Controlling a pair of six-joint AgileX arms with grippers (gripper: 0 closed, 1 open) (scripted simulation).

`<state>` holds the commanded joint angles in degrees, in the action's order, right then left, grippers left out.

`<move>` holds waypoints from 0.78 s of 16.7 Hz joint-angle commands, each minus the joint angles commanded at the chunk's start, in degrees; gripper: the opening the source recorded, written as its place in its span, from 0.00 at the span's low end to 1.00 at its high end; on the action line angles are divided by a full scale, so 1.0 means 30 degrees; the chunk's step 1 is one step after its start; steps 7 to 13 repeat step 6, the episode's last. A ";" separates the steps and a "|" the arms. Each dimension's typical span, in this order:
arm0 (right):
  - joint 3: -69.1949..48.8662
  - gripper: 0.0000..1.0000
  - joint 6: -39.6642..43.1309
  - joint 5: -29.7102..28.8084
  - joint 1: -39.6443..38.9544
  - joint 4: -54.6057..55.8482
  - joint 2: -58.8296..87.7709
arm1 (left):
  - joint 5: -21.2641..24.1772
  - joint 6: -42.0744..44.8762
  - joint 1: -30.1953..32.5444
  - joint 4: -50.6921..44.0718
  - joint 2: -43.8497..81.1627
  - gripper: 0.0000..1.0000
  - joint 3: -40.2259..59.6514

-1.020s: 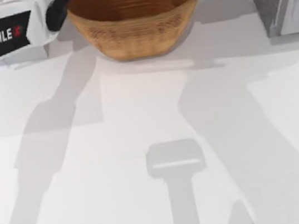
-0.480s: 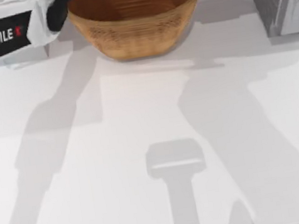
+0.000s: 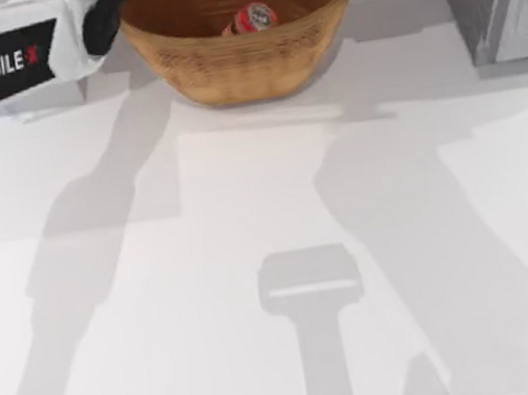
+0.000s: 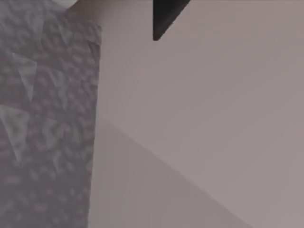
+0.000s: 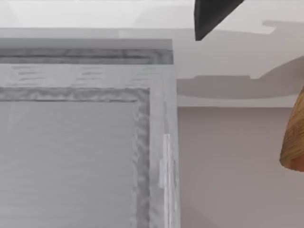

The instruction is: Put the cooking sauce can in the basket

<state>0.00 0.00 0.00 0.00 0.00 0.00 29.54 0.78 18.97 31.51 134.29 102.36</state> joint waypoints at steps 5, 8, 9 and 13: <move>0.0000 1.00 0.0000 0.0000 0.0000 0.0000 0.0000 | 0.0000 0.0000 0.0000 0.0000 0.0000 1.00 0.0000; 0.0000 1.00 0.0000 0.0000 0.0000 0.0000 0.0000 | 0.0000 0.0000 0.0000 0.0000 0.0000 1.00 0.0000; 0.0000 1.00 0.0000 0.0000 0.0000 0.0000 0.0000 | 0.0000 0.0000 0.0000 0.0000 0.0000 1.00 0.0000; 0.0000 1.00 0.0000 0.0000 0.0000 0.0000 0.0000 | 0.0000 0.0000 0.0000 0.0000 0.0000 1.00 0.0000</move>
